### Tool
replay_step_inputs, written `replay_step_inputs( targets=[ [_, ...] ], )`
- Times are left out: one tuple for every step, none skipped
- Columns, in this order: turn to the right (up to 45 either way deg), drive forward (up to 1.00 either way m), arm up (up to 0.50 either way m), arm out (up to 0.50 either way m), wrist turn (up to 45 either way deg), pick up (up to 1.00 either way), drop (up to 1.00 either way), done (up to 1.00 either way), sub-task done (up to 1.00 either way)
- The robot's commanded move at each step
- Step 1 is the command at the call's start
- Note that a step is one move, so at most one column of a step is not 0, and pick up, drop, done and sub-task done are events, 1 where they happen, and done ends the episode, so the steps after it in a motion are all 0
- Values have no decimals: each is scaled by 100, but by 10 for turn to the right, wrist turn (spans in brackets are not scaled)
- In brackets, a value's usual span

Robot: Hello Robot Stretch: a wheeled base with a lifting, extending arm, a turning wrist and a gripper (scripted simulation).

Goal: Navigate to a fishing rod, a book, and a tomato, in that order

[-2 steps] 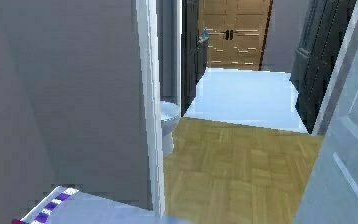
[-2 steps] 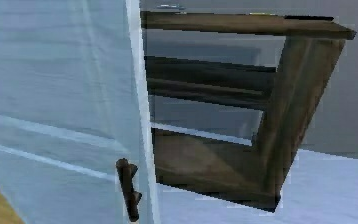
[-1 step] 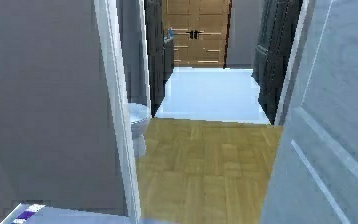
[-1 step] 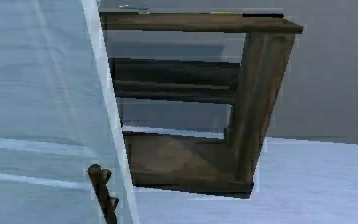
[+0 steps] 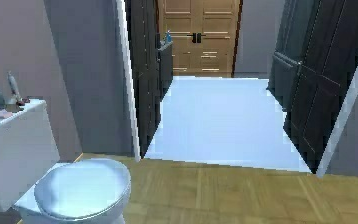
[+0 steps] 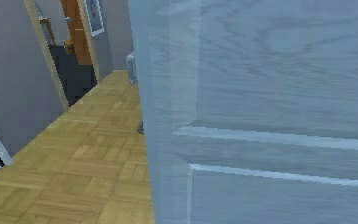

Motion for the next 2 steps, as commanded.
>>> replay_step_inputs(
  targets=[
    [90, 0, 0, 0, 0, 0, 0, 0, 0],
    [0, 35, 0, 0, 0, 0, 0, 0, 0]
  ],
)
